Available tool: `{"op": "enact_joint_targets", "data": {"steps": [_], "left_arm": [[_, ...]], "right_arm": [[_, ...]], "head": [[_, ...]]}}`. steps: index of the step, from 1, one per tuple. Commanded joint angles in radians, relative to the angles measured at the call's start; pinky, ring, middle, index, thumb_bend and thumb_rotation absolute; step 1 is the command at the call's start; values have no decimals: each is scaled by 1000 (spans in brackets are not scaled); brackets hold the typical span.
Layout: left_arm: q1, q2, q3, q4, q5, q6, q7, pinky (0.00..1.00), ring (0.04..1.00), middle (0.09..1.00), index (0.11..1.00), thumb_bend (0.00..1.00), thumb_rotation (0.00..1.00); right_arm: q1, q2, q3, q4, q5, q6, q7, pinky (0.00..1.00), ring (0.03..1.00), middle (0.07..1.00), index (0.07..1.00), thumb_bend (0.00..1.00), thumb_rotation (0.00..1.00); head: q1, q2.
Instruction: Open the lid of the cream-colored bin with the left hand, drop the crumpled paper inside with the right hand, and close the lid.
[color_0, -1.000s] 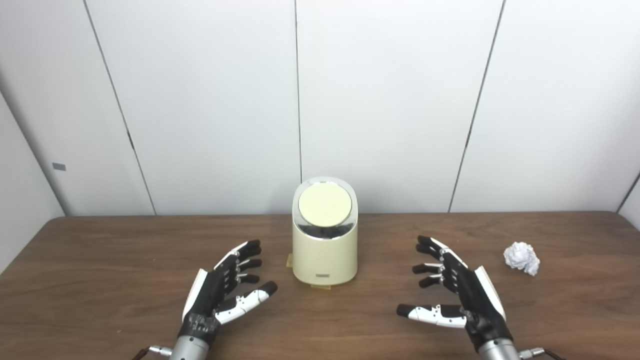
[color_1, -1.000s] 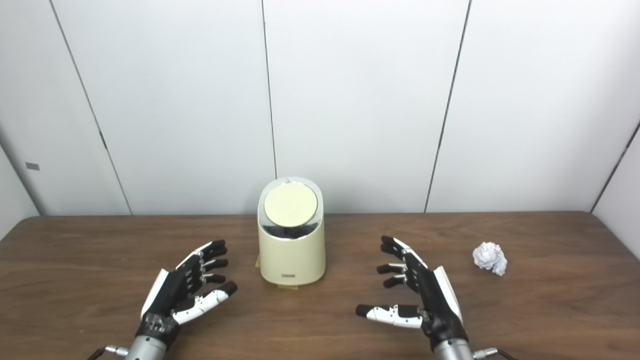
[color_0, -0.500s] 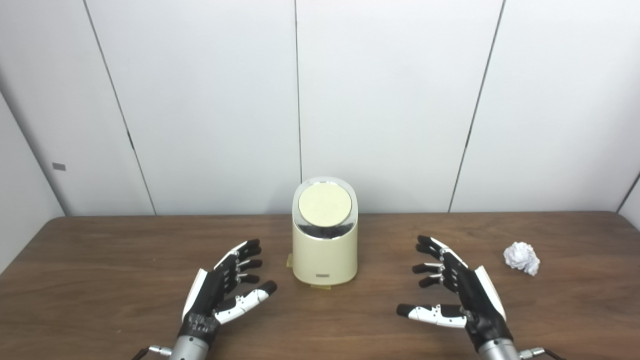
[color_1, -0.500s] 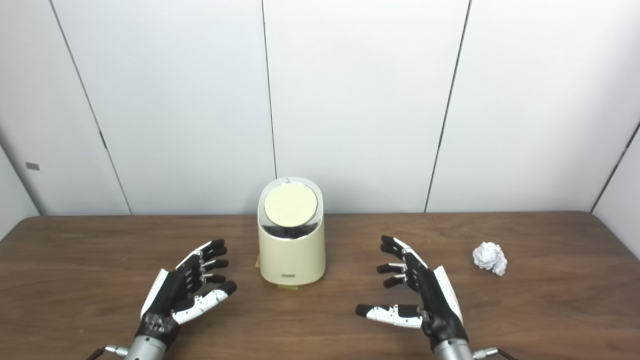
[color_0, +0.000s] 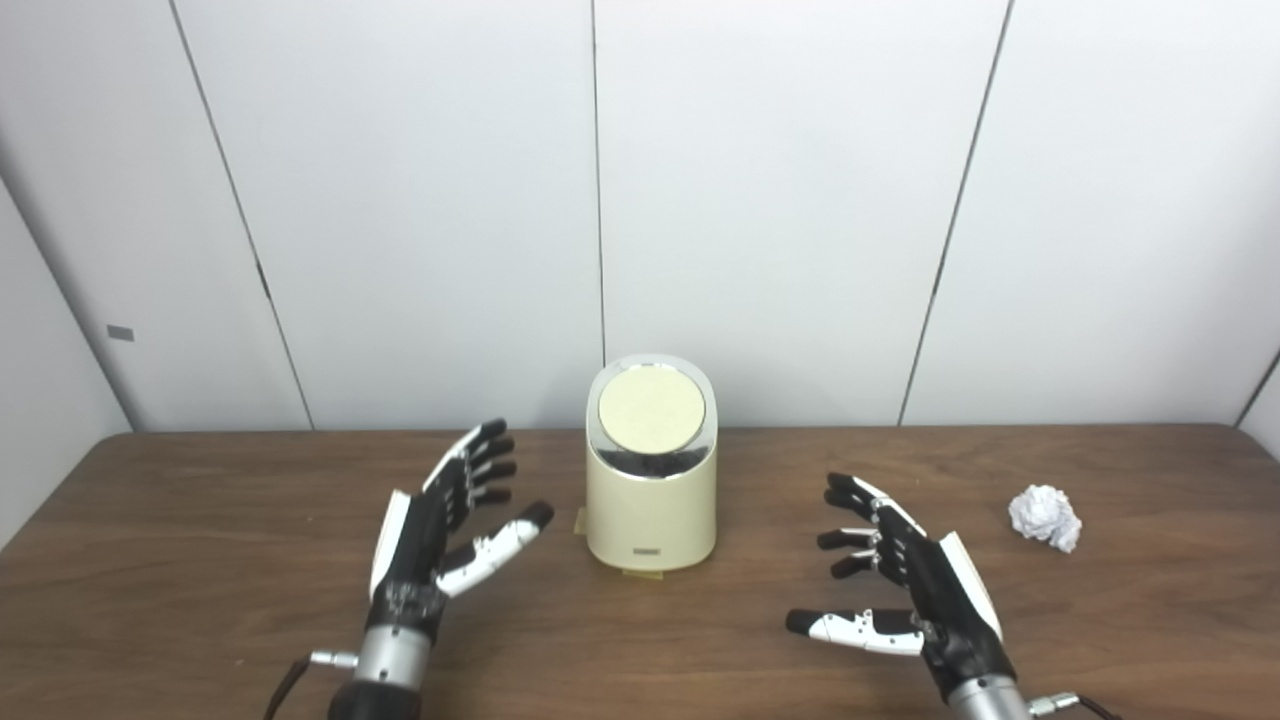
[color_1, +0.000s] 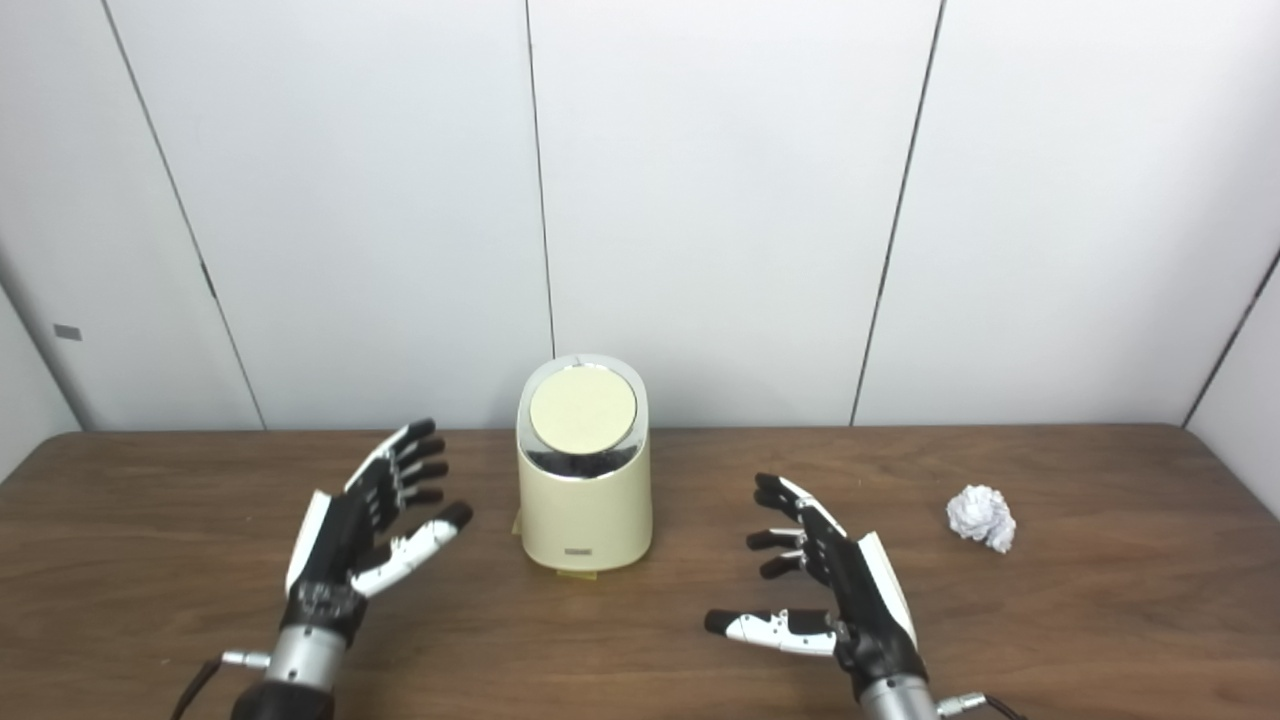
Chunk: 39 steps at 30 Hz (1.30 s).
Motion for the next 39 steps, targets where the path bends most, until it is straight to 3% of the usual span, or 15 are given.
{"op": "enact_joint_targets", "data": {"steps": [1, 9, 13, 17, 19, 23, 28, 35, 39], "left_arm": [[-82, -7, 2, -14, 15, -12, 21, 779, 833, 861, 922, 759, 393], [-217, -21, -14, -11, 42, 112, 23, 740, 898, 902, 943, 738, 276], [-272, -27, -38, -2, 94, 179, 35, 799, 919, 908, 939, 809, 311], [-320, -10, -85, 24, 181, 206, 43, 966, 980, 941, 970, 889, 380], [-338, -2, -103, 40, 211, 209, 45, 993, 996, 972, 987, 924, 414], [-365, -1, -121, 65, 235, 212, 44, 989, 1000, 993, 994, 990, 410], [-384, 4, -152, 85, 291, 232, 48, 937, 1000, 1000, 1000, 1000, 374], [-391, 22, -204, 82, 404, 315, 41, 908, 1000, 1000, 1000, 1000, 380], [-394, 28, -222, 85, 439, 344, 41, 945, 1000, 1000, 1000, 991, 324]], "right_arm": [[-41, 0, -3, -15, 0, -53, -18, 549, 680, 842, 847, 765, 68], [-37, 0, -1, -23, -3, -45, -21, 547, 680, 844, 844, 763, 66], [-36, 0, -3, -25, -1, -44, -21, 539, 677, 844, 843, 768, 70], [-37, 3, -5, -24, 8, -47, -20, 552, 680, 840, 841, 768, 58], [-38, 5, -7, -23, 10, -49, -23, 558, 680, 839, 841, 776, 73], [-37, 10, -12, -25, 25, -49, -22, 557, 667, 838, 846, 779, 66], [-36, 7, -11, -32, 28, -43, -18, 554, 660, 847, 857, 774, 60], [-35, 10, -10, -39, 27, -44, -19, 534, 654, 843, 851, 775, 48], [-32, 9, -7, -46, 23, -38, -16, 531, 653, 839, 850, 768, 43]], "head": [[1, -1], [-1, 1], [2, 4], [-7, 5], [-9, 5], [-11, 6], [-15, 7], [-15, 10], [-15, 10]]}}
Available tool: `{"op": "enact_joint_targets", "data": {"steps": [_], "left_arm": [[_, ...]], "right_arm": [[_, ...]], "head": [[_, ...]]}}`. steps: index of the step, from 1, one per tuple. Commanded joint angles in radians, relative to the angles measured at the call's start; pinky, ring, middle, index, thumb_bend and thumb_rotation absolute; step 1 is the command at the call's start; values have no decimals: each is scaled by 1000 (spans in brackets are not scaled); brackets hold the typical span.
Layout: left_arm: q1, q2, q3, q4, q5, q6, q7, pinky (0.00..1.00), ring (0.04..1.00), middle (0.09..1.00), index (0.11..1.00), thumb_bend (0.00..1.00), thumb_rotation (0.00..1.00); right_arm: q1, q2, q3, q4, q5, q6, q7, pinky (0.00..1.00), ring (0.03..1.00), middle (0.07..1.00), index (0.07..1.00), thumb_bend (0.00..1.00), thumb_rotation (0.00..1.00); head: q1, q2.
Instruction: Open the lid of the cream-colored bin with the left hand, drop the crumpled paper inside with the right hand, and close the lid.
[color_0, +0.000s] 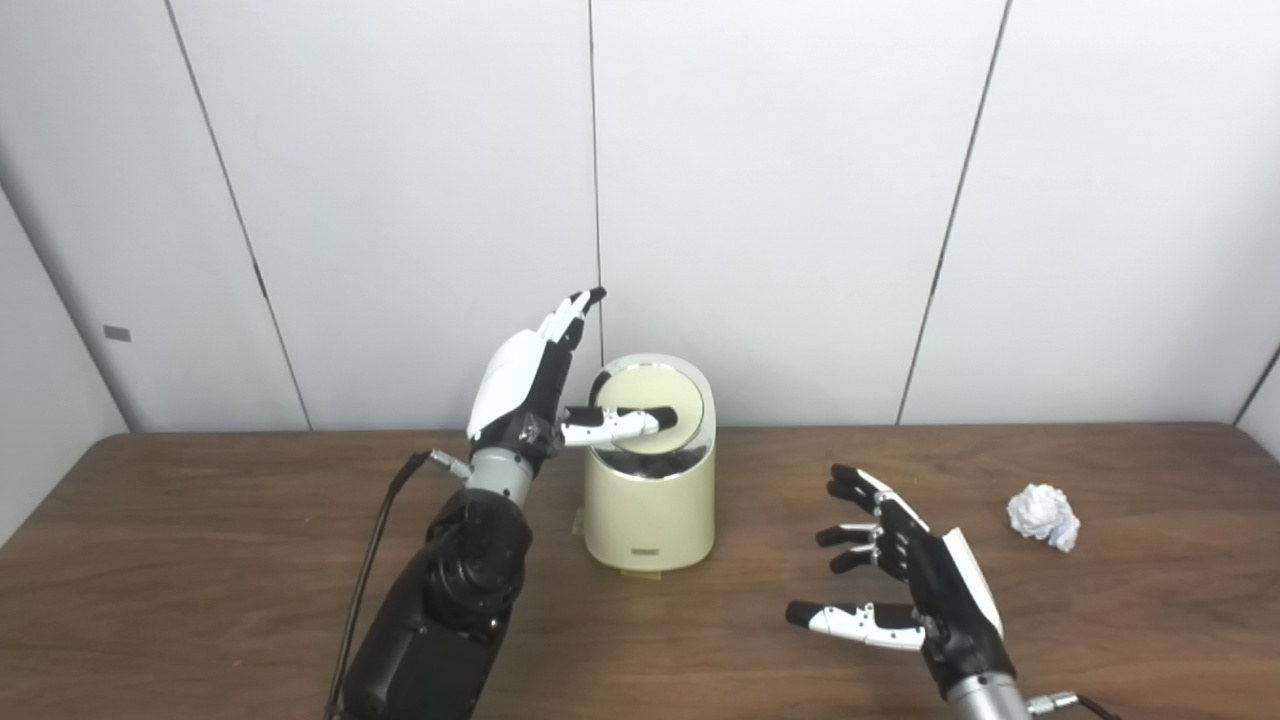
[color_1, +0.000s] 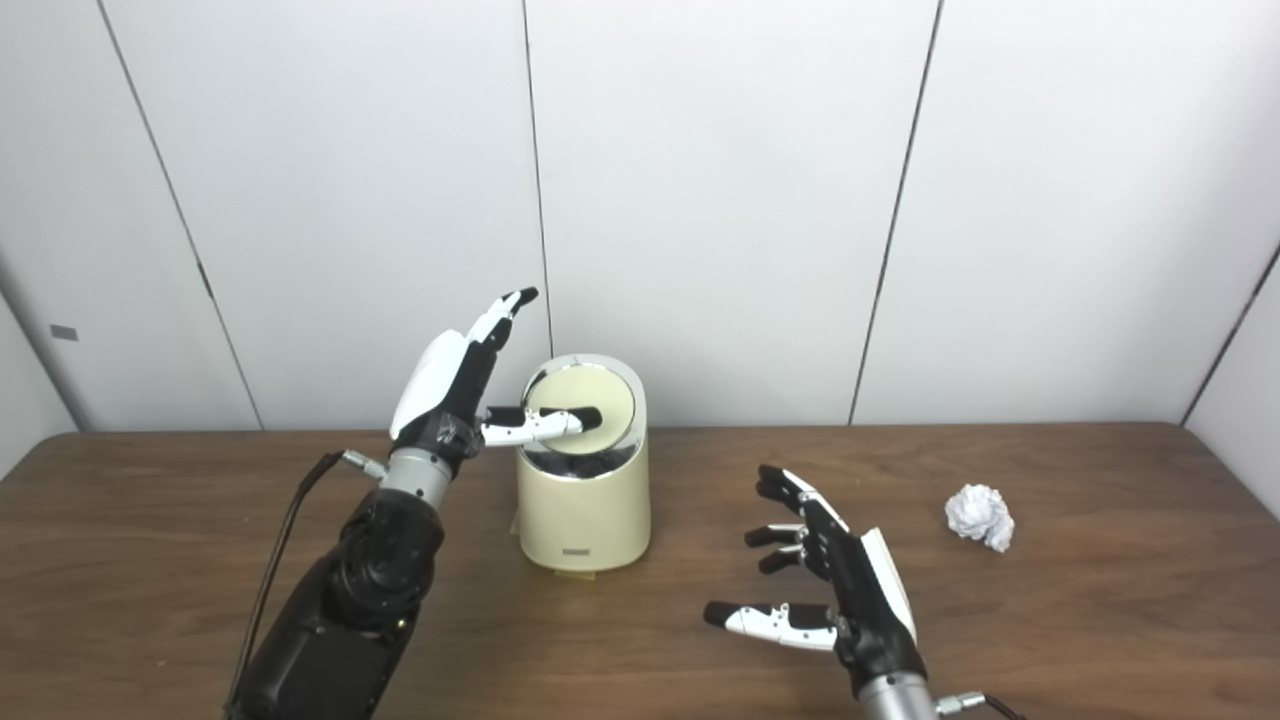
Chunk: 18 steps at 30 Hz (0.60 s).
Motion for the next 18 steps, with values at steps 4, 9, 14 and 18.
{"op": "enact_joint_targets", "data": {"steps": [4, 9, 14, 18], "left_arm": [[-60, 10, -8, -13, 27, 11, 13, 977, 1000, 1000, 1000, 966, 289], [-57, 15, -12, 7, 17, -2, 11, 999, 1000, 1000, 1000, 931, 272], [-56, 12, -9, 38, 13, -19, 33, 995, 1000, 1000, 1000, 899, 279], [-59, 14, -18, 61, 26, -31, 51, 990, 1000, 1000, 1000, 857, 250]], "right_arm": [[-30, 1, -4, -43, 5, -28, -8, 533, 657, 840, 846, 769, 35], [-30, 2, 0, -46, -6, -29, -11, 521, 653, 839, 842, 767, 53], [-28, 6, -1, -56, -7, -20, -9, 518, 651, 837, 838, 770, 61], [-28, 8, -2, -62, -7, -17, -9, 514, 649, 838, 837, 771, 40]], "head": [[-4, 4], [-9, 7], [-10, 10], [-12, 10]]}}
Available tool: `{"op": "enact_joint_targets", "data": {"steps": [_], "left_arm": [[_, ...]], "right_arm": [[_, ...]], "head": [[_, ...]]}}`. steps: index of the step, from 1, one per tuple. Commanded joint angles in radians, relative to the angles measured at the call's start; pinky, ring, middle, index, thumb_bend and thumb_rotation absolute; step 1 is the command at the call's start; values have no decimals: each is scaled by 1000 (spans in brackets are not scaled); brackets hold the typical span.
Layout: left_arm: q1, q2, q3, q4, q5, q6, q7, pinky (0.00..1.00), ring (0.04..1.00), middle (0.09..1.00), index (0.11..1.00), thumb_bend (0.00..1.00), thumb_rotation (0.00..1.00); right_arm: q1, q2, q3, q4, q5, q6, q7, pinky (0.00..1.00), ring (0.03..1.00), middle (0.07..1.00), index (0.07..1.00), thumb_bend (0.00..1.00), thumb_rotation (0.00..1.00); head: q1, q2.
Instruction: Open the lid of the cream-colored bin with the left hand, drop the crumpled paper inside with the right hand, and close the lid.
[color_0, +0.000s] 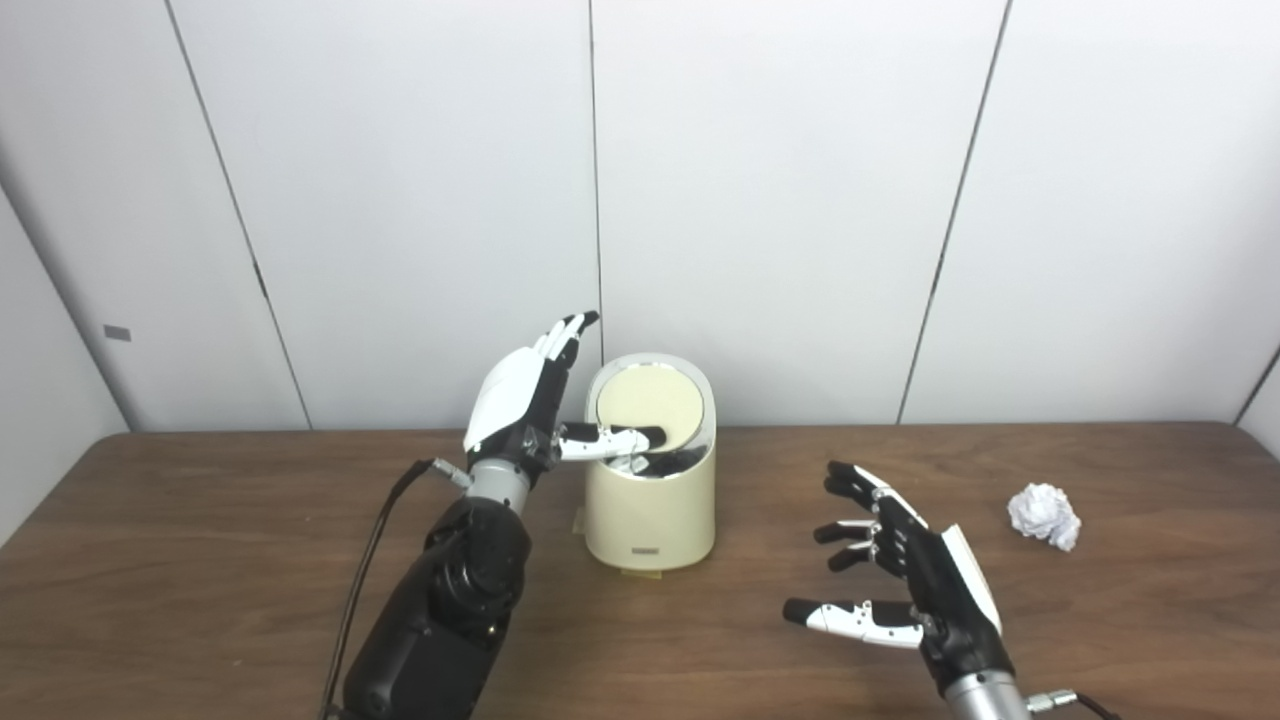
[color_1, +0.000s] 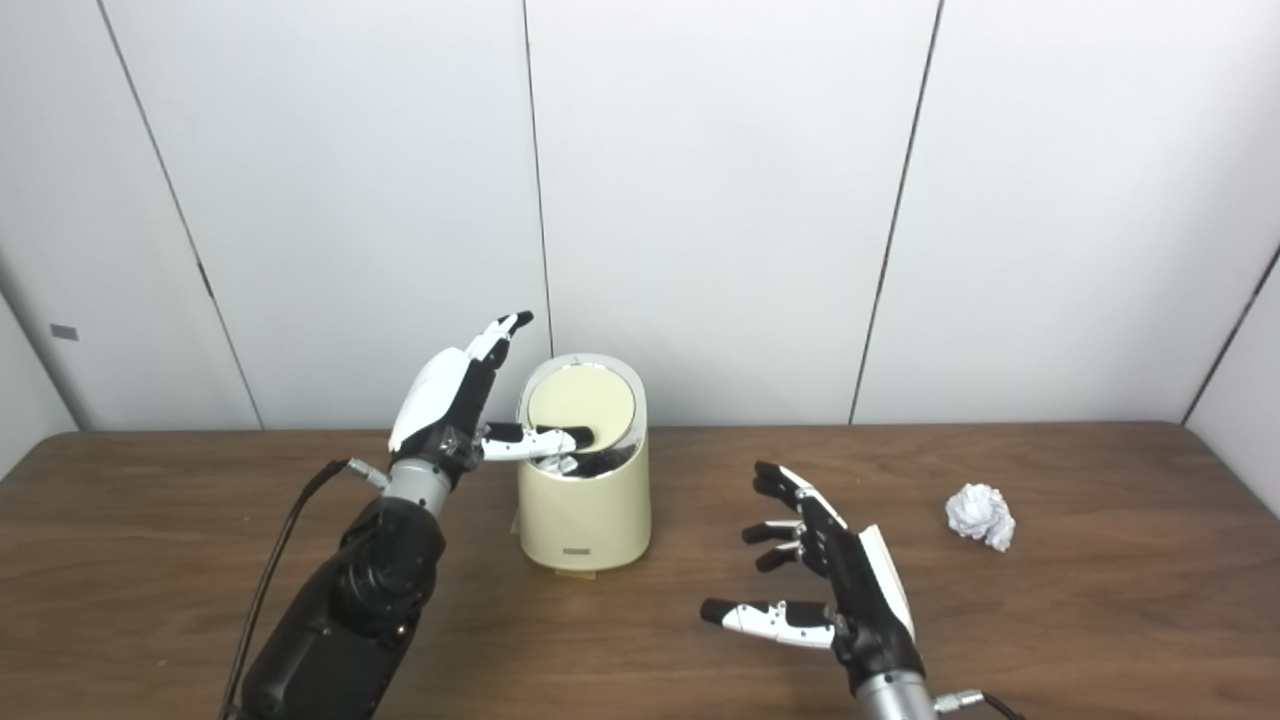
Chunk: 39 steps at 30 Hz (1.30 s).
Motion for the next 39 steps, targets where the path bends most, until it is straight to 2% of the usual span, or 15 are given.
{"op": "enact_joint_targets", "data": {"steps": [1, 15, 21, 26, 31, 33, 37, 38, 39], "left_arm": [[-58, 7, -2, -7, 19, -39, 36, 989, 1000, 1000, 1000, 847, 240], [-69, 24, -64, 12, 94, -49, 74, 964, 1000, 1000, 1000, 793, 49], [-72, 61, -117, -23, 149, -19, 7, 981, 1000, 1000, 1000, 825, 1], [-69, 97, -168, -51, 198, 22, -84, 963, 1000, 1000, 1000, 843, 0], [-61, 119, -197, -53, 223, 15, -111, 965, 1000, 1000, 1000, 838, 0], [-59, 121, -201, -52, 227, 12, -109, 964, 1000, 1000, 1000, 840, 0], [-41, 96, -147, -54, 147, -45, -60, 919, 1000, 1000, 1000, 827, 0], [-37, 88, -130, -56, 129, -67, -39, 910, 1000, 1000, 1000, 817, 12], [-31, 78, -108, -62, 102, -88, -22, 870, 985, 1000, 1000, 780, 77]], "right_arm": [[-31, -2, -4, -40, 0, -20, -9, 512, 649, 838, 837, 772, 38], [-31, 0, -5, -39, 7, -22, -7, 510, 646, 839, 837, 774, 61], [-30, -1, -5, -44, 4, -20, -7, 517, 649, 838, 838, 774, 56], [-31, 3, -7, -45, 10, -18, -7, 522, 651, 841, 841, 776, 56], [-33, 4, -8, -41, 10, -26, -11, 520, 649, 837, 837, 775, 48], [-33, 6, -9, -41, 12, -23, -11, 518, 648, 838, 838, 779, 47], [-34, 3, -8, -39, 12, -26, -9, 513, 645, 840, 840, 780, 57], [-34, 3, -9, -38, 12, -27, -9, 512, 645, 840, 840, 780, 55], [-34, 3, -9, -37, 14, -27, -8, 512, 644, 839, 839, 778, 53]], "head": [[-1, 1], [-3, 3], [-3, 7], [-3, 9], [-4, 10], [-4, 10], [0, 8], [0, 8], [0, 8]]}}
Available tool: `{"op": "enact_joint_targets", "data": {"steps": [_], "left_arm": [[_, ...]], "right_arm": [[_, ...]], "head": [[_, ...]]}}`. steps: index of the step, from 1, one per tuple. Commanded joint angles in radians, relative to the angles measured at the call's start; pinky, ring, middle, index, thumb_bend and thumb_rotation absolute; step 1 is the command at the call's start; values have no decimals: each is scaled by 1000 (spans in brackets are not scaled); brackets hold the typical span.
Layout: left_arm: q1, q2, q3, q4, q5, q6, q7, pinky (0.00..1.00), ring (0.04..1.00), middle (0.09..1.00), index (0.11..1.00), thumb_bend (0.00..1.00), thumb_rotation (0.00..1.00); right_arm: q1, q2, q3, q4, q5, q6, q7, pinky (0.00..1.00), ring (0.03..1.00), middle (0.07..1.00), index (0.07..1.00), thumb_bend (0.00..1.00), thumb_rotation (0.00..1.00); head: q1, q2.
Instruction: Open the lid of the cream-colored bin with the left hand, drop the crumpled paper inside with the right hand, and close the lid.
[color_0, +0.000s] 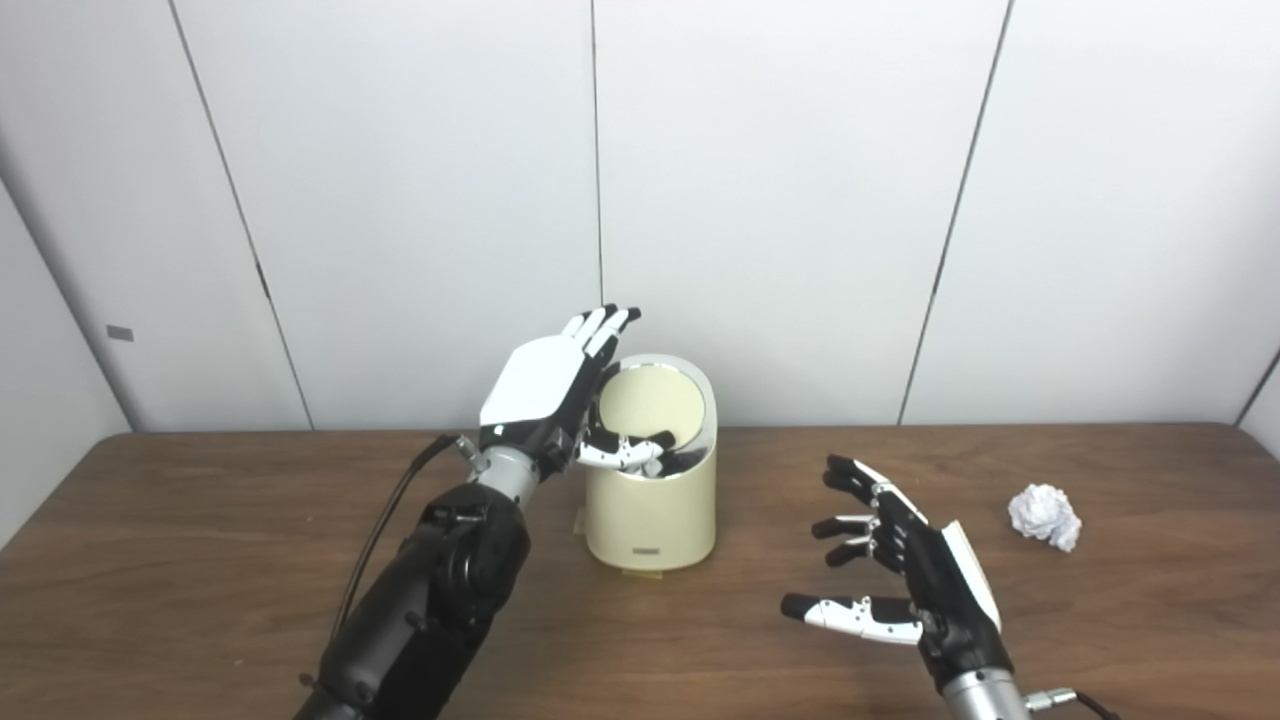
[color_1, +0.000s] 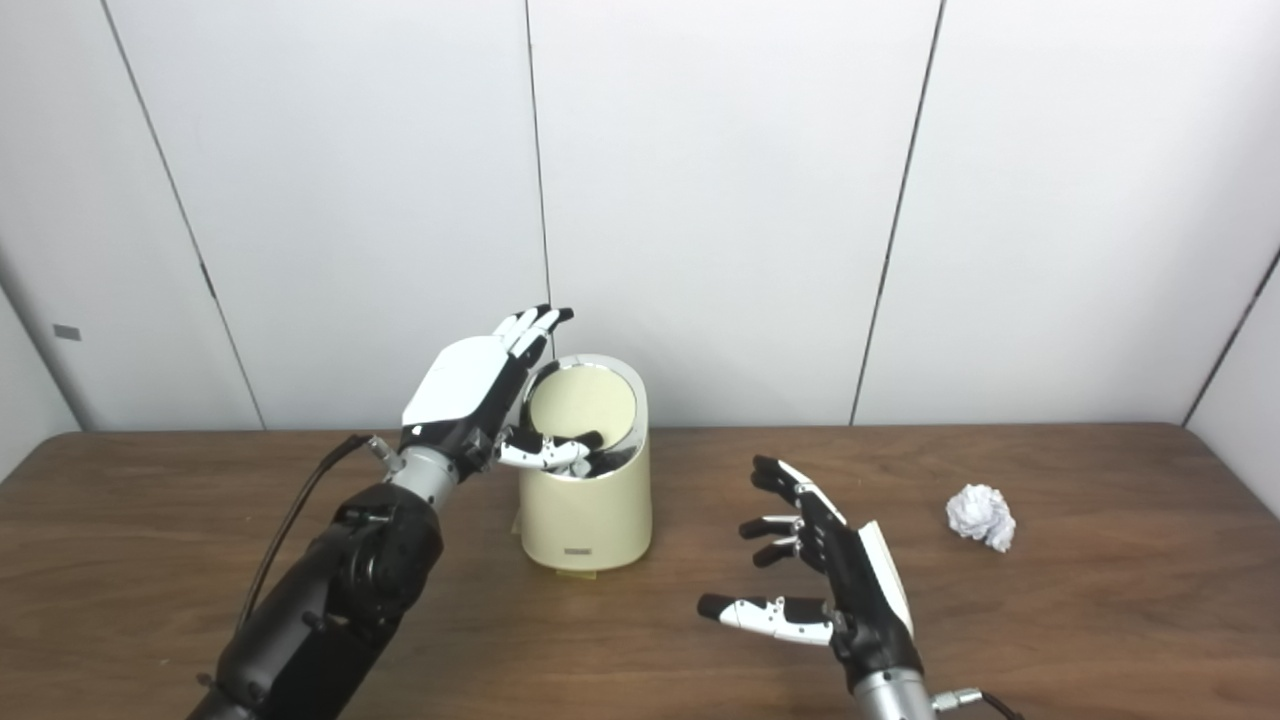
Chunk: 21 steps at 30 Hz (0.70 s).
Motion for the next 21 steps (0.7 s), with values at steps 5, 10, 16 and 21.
{"op": "enact_joint_targets", "data": {"steps": [5, 10, 16, 21], "left_arm": [[3, -41, 94, -40, -92, -84, 62, 793, 947, 969, 968, 693, 256], [16, -59, 132, -58, -109, -129, 111, 790, 925, 951, 945, 698, 243], [42, -85, 205, -61, -199, -199, 156, 830, 925, 941, 941, 686, 226], [122, -79, 270, -154, -338, -206, 93, 853, 938, 946, 950, 672, 259]], "right_arm": [[-35, -4, -3, -21, -4, -27, -11, 505, 644, 837, 839, 771, 55], [-34, -5, -3, -14, -8, -36, -13, 511, 642, 832, 836, 765, 59], [-31, -3, -2, -19, -11, -31, -10, 509, 649, 838, 844, 752, 61], [-32, 3, -7, -24, 0, -25, -11, 520, 650, 838, 838, 755, 42]], "head": [[0, -4], [2, -5], [1, -4], [-3, 1]]}}
